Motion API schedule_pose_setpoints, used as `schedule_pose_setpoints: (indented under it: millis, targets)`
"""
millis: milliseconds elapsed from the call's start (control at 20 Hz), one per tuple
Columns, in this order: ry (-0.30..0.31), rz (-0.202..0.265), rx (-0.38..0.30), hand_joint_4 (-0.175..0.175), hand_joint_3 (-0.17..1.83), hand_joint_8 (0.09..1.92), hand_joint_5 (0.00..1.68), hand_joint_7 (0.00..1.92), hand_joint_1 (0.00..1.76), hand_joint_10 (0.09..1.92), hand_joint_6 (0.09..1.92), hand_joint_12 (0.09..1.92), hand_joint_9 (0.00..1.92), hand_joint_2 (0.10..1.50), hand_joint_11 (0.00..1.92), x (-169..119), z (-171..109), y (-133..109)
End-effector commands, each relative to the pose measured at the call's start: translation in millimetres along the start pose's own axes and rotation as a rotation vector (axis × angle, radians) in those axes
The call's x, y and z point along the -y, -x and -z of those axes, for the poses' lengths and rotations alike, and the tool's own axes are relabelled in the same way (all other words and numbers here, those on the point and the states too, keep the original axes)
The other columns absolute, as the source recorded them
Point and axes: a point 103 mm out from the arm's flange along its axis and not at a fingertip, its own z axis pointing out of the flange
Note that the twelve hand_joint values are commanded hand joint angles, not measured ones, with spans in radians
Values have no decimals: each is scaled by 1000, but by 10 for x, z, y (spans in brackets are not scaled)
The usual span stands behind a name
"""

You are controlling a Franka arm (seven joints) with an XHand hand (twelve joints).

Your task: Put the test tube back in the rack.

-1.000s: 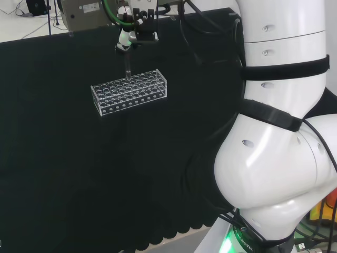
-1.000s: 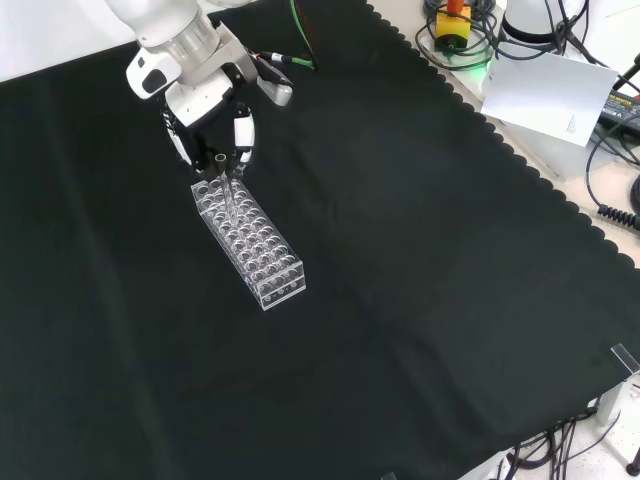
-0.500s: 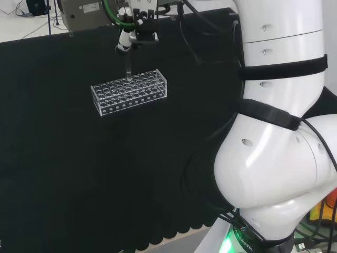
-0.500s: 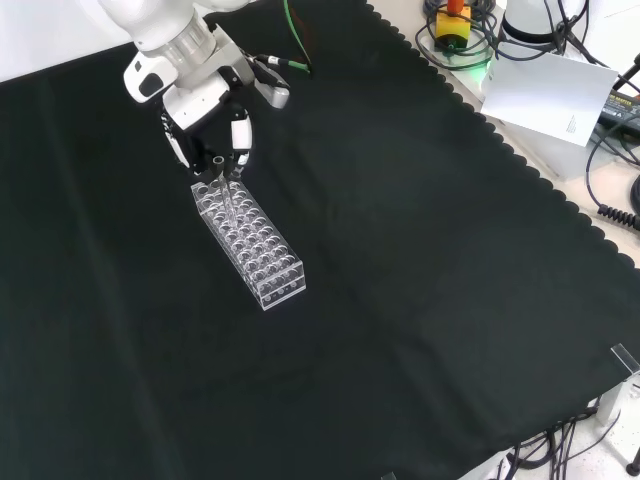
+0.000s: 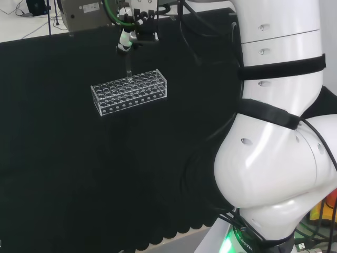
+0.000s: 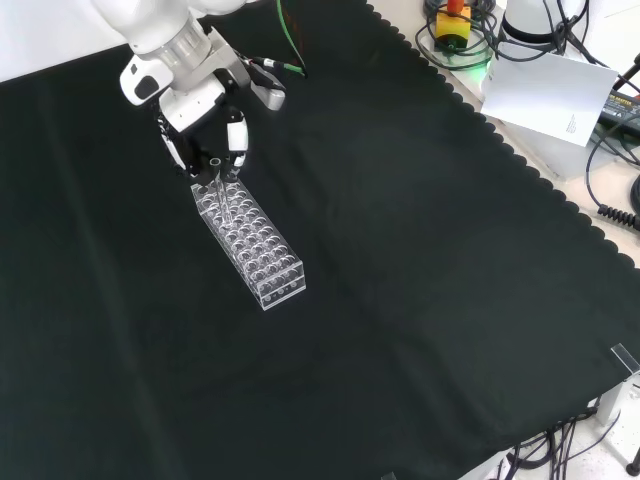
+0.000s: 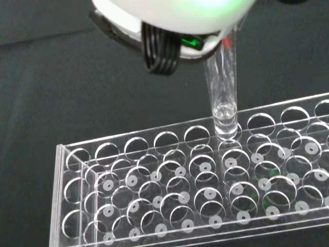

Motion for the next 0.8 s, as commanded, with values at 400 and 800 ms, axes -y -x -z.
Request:
schedule_pose_setpoints:
  millis: [400,800]
  targets:
    - [-14,18,0,-175,585,659,1339,1423,1438,87,281,977,1570,637,1149,-155,-202,66]
    - [-31,13,-10,-175,585,659,1339,1423,1438,87,280,978,1570,637,1148,-128,-288,82]
